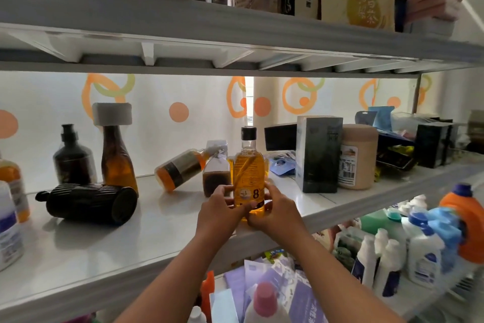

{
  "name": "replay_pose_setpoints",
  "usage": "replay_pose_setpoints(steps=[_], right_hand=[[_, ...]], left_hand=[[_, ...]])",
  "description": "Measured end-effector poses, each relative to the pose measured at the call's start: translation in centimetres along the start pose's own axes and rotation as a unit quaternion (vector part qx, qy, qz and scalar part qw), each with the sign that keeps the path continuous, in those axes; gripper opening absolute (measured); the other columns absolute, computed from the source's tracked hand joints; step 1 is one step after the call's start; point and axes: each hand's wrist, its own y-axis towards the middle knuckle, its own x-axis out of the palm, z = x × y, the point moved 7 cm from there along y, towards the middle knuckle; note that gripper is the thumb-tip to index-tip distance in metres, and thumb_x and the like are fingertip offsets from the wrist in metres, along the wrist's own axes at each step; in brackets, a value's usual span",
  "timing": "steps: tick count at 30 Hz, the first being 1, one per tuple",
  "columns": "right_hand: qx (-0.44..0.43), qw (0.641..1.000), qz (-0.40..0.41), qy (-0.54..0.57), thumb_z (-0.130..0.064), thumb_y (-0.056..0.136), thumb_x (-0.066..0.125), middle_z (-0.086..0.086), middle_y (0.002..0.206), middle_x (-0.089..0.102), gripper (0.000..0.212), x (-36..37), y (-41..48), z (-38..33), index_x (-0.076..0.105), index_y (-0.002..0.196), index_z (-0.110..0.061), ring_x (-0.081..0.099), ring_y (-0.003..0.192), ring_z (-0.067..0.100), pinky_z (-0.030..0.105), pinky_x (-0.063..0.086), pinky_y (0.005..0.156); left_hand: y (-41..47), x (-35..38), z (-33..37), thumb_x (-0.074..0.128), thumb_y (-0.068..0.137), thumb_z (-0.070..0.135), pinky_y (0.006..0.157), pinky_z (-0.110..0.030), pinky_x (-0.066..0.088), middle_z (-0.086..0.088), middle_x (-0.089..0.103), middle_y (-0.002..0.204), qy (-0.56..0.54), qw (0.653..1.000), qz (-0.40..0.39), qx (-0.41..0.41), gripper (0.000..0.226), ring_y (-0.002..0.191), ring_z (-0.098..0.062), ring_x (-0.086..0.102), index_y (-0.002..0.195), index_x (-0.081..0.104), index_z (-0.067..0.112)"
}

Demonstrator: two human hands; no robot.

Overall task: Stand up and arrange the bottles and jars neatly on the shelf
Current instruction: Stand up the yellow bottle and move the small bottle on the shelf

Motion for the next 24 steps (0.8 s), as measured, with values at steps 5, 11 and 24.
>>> replay_pose_setpoints(steps=[5, 11, 24], right_hand=[[0.009, 1.0, -0.001, -0.005, -0.038, 0.073, 0.075, 0.0, 0.129, 0.056, 0.08, -0.6, -0.2, 0.8, 0.031, 0.14, -0.025, 0.058, 0.109, 0.017, 0.025, 0.048, 0.088], [-0.006, 0.999, -0.049, 0.01, -0.029, 0.08, 0.069, -0.001, 0.128, 0.055, 0.072, -0.8, 0.1, 0.7, 0.031, 0.14, -0.025, 0.055, 0.098, 0.009, 0.011, 0.045, 0.076], [0.039, 0.999, 0.006, -0.033, -0.025, 0.088, 0.061, 0.011, 0.132, 0.05, 0.048, -0.7, 8.5, 4.0, 0.045, 0.133, -0.017, 0.051, 0.118, 0.024, 0.033, 0.045, 0.092]], left_hand=[[-0.5, 0.9, 1.1, 0.073, 0.073, 0.045, 0.076, -0.026, 0.051, -0.005, 0.065, 0.118, -0.003, 1.0, -0.01, 0.003, 0.065, 0.096, -0.017, 0.064, 0.125, 0.046, 0.019], [-0.6, 0.9, 1.5, 0.068, 0.08, 0.039, 0.073, -0.019, 0.048, -0.006, 0.061, 0.122, -0.018, 0.999, -0.045, 0.017, 0.061, 0.098, -0.015, 0.059, 0.132, 0.043, 0.018], [3.1, 2.1, 1.3, 0.031, 0.102, 0.025, 0.089, -0.033, 0.049, -0.007, 0.063, 0.112, -0.267, 0.95, -0.146, -0.065, 0.028, 0.111, -0.026, 0.057, 0.115, 0.055, 0.017]])
